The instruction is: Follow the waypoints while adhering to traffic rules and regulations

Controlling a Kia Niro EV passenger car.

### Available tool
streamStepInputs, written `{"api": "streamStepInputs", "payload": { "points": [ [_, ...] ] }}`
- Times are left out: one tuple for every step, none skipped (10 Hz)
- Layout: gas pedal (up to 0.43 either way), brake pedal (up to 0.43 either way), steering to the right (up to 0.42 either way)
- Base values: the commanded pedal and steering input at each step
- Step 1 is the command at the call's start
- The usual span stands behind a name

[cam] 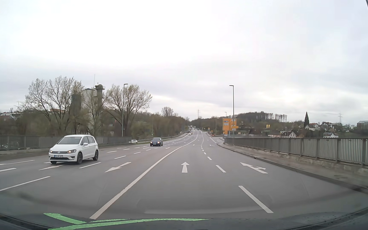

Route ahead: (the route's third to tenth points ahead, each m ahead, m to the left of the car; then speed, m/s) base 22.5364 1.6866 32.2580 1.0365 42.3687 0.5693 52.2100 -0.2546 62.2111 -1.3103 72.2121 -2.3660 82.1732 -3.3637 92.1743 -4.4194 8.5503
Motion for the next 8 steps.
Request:
{"api": "streamStepInputs", "payload": {
  "points": [
    [0.177,0.0,0.009],
    [0.177,0.0,0.009],
    [0.157,0.0,0.008],
    [0.157,0.0,0.009],
    [0.157,0.0,0.01],
    [0.157,0.0,0.013],
    [0.157,0.0,0.014],
    [0.157,0.0,0.015]
  ]
}}
